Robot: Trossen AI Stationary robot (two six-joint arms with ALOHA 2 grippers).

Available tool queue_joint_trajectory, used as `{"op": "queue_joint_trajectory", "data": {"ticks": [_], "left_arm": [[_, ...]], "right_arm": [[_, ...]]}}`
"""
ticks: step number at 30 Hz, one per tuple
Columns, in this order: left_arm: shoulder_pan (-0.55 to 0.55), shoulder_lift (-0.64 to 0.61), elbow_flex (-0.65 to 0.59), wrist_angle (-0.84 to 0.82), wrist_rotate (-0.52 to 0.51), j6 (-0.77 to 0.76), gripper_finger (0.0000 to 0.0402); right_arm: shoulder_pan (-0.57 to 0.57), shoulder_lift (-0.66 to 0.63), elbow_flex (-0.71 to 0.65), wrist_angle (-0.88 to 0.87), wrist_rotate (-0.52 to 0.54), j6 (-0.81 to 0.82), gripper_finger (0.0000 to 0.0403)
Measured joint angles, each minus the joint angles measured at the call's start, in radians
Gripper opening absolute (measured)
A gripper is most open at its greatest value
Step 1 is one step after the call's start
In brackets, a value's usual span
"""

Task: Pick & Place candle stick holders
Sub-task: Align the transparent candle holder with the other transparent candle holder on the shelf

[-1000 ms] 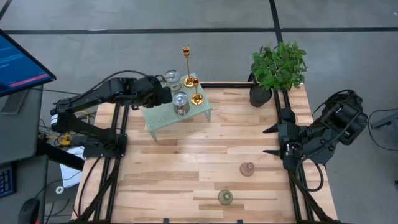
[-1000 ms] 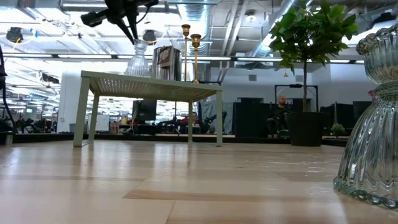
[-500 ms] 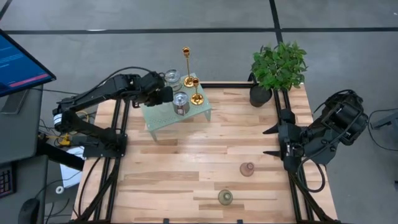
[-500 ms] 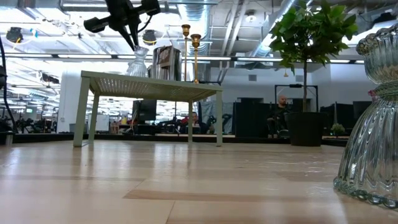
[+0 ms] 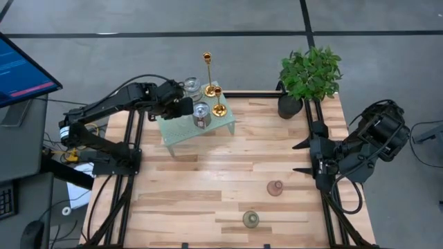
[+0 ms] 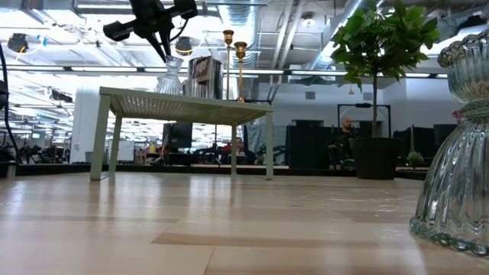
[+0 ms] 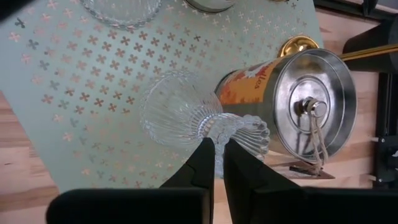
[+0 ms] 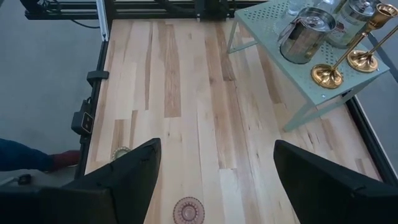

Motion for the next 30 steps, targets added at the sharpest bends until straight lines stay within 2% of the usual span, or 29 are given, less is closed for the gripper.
{"op": "queue_joint_trajectory", "data": {"ticks": [12,24,30], "left_arm": [[0.000,0.002,0.000,-0.013,0.021,-0.003,0.0034],[0.000,0.002,-0.001,-0.014,0.025,0.004,0.0080],[0.000,0.002,-0.001,-0.013,0.024,0.026,0.0090]], "right_arm": [[0.000,0.000,0.000,-0.001,0.000,-0.008,0.0301],[0.000,0.000,0.000,-0.003,0.000,-0.026,0.0301],[0.000,0.000,0.000,-0.003,0.000,-0.026,0.0301]]}}
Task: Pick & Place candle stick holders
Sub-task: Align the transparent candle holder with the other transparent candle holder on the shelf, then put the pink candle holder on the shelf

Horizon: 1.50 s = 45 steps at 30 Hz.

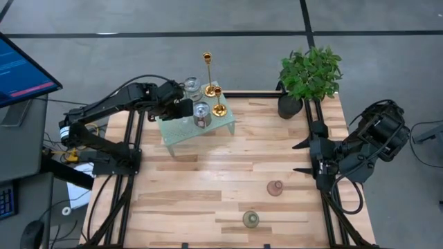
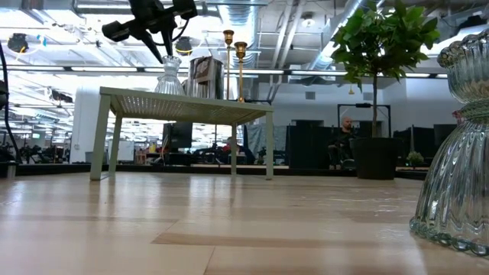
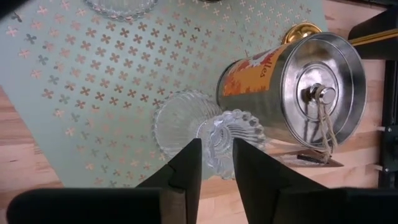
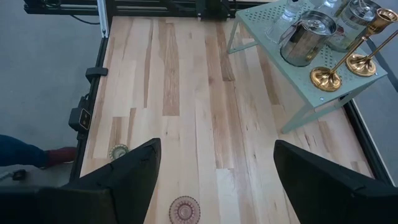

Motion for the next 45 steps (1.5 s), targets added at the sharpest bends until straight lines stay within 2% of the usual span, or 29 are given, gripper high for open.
{"op": "queue_joint_trajectory", "data": {"ticks": [25,35,38,42,45], "left_arm": [[0.006,-0.009,0.000,-0.019,-0.017,0.106,0.0091],[0.006,-0.100,0.000,-0.020,-0.009,0.145,0.0091],[0.006,-0.150,0.000,-0.014,0.056,0.114,0.0091],[-0.031,-0.209,0.001,0.009,0.215,0.041,0.0091],[-0.102,-0.236,0.001,0.012,0.281,-0.007,0.0087]], "right_arm": [[0.000,0.000,0.000,0.008,-0.025,0.004,0.0301],[0.000,0.000,0.000,0.008,-0.029,0.003,0.0301],[-0.001,0.000,0.000,0.007,-0.029,0.013,0.0301],[-0.030,0.000,-0.004,-0.033,-0.035,0.136,0.0301],[-0.085,-0.006,-0.023,-0.033,-0.115,0.219,0.0301]]}}
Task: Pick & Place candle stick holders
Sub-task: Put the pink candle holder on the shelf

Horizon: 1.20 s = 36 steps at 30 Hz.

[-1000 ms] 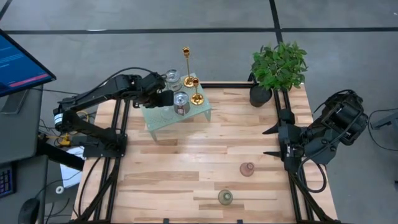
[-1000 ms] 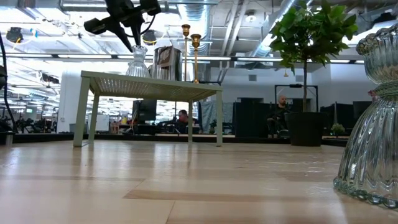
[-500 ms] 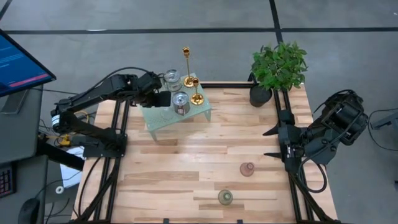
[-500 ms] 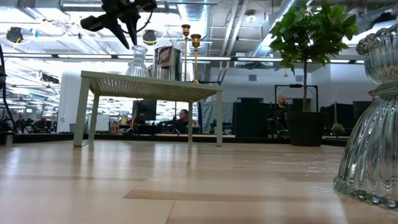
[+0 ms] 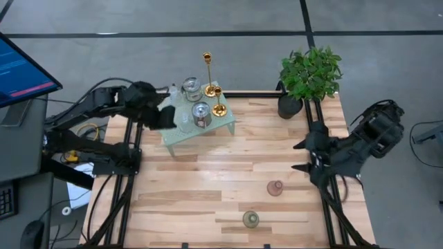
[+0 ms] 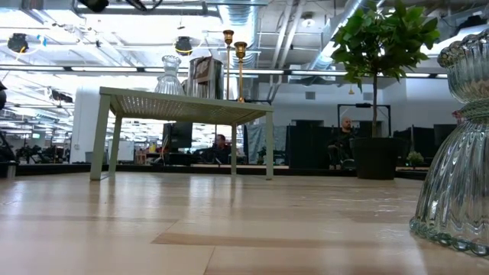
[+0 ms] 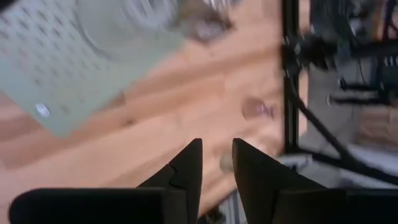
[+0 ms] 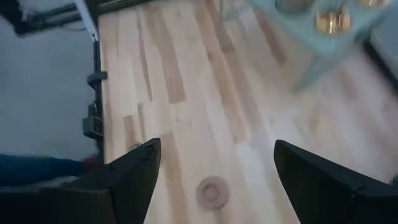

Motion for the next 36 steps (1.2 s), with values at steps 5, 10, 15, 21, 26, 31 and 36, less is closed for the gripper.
{"op": "queue_joint_trajectory", "data": {"ticks": [5,10,15,21,26,31,36], "left_arm": [[-0.147,-0.029,0.000,-0.002,-0.051,-0.030,0.0064],[-0.251,-0.031,0.000,-0.002,-0.115,0.001,0.0034],[-0.304,-0.031,0.000,-0.002,-0.117,0.043,0.0017],[-0.335,-0.048,0.000,-0.002,-0.117,0.059,0.0012],[-0.340,-0.058,0.000,-0.002,-0.118,0.062,0.0011],[-0.340,-0.058,0.000,-0.001,-0.117,0.085,0.0011],[-0.340,-0.058,0.000,-0.002,-0.117,0.085,0.0011]], "right_arm": [[-0.146,-0.008,-0.171,0.003,-0.192,0.158,0.0289],[-0.247,-0.012,-0.446,-0.002,-0.387,0.186,0.0271],[-0.310,-0.013,-0.669,0.185,-0.512,0.131,0.0270],[-0.335,-0.018,-0.800,0.403,-0.546,0.092,0.0270],[-0.336,-0.018,-0.857,0.403,-0.530,0.104,0.0270],[-0.335,-0.018,-0.914,0.539,-0.541,0.058,0.0270],[-0.351,-0.018,-0.955,0.587,-0.553,0.048,0.0270]]}}
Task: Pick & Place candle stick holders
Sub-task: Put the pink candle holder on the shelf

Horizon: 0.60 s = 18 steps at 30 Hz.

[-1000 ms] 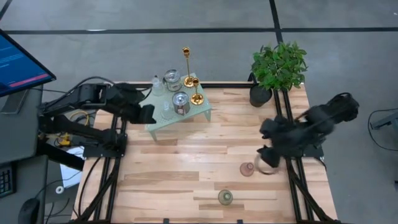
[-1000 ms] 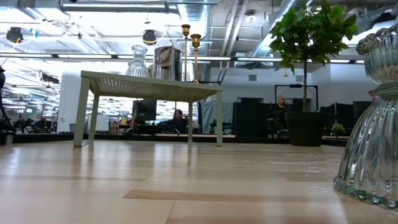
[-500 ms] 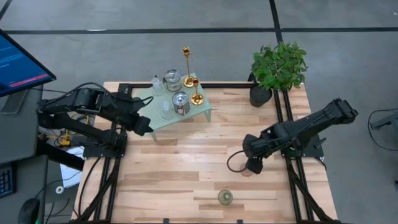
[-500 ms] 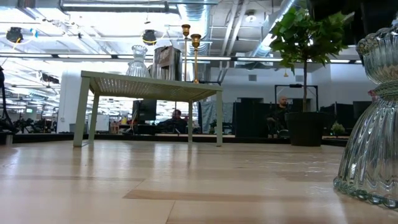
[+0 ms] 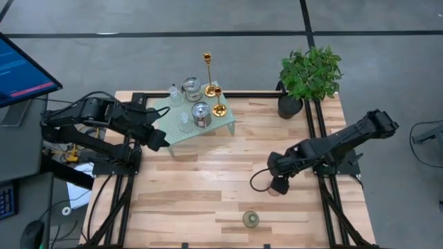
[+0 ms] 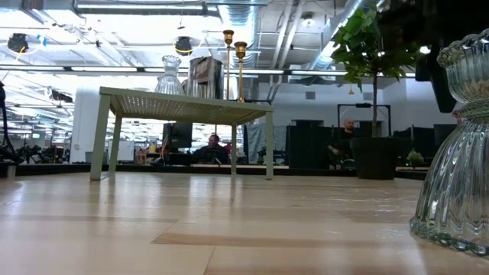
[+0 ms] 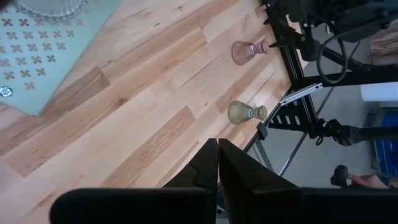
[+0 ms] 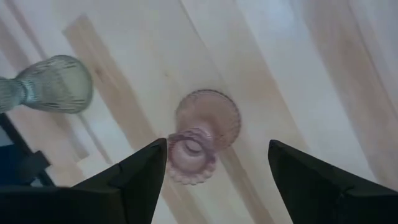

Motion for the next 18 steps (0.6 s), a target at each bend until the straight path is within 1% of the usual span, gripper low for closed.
{"op": "queue_joint_trajectory", "data": {"ticks": [5,10,15,18], "left_arm": [[0.000,0.000,0.000,0.000,0.000,0.000,0.0011],[0.000,0.005,0.000,0.001,0.002,0.000,0.0011],[0.000,0.010,0.000,0.004,0.003,0.000,0.0011],[0.000,0.015,0.000,0.006,0.003,0.000,0.0011]], "right_arm": [[-0.013,0.000,-0.026,-0.025,-0.013,-0.016,0.0270],[-0.013,0.000,-0.077,0.050,-0.045,-0.036,0.0270],[-0.019,0.000,-0.099,0.057,-0.045,-0.038,0.0270],[-0.019,0.000,-0.124,0.065,-0.045,-0.045,0.0262]]}}
